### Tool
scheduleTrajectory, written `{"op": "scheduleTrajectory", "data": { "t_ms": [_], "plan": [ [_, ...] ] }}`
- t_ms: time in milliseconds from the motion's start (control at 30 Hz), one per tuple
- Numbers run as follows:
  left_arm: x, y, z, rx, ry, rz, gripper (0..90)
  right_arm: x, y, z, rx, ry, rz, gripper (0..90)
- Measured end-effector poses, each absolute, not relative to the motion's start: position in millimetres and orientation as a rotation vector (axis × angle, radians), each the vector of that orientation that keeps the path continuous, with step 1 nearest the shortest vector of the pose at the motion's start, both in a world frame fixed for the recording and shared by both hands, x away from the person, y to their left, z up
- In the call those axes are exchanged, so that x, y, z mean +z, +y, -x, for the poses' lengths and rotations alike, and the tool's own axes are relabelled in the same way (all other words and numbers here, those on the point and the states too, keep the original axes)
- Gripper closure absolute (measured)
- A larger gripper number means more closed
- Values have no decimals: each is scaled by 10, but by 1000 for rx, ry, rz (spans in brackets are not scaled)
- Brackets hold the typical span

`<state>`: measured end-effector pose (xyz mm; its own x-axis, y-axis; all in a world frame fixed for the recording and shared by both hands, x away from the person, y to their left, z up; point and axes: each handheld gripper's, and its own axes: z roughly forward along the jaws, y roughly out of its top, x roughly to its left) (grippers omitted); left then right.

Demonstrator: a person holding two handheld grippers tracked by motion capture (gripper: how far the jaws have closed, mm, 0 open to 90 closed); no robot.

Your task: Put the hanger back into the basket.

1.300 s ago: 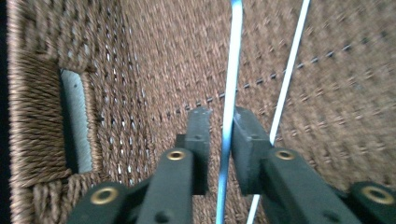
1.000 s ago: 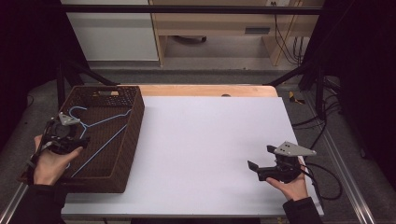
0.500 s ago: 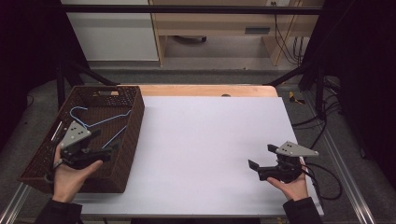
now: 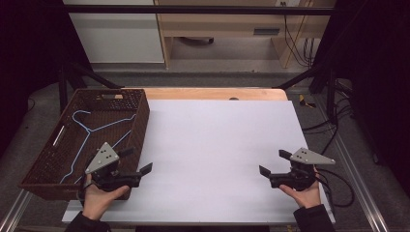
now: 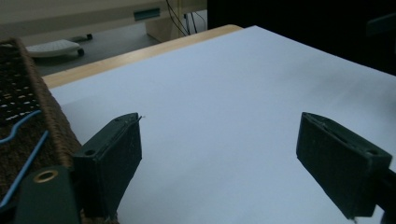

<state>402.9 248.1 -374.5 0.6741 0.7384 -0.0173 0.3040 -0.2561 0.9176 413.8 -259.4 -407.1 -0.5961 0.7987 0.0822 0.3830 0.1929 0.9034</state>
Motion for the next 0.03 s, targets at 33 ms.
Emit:
{"op": "scheduleTrajectory", "data": {
  "t_ms": [33],
  "plan": [
    [-3762, 2468, -4019, 532, 822, -1836, 139, -4079, -2609, -4137, 1379, 2065, -1110, 59]
  ]
}}
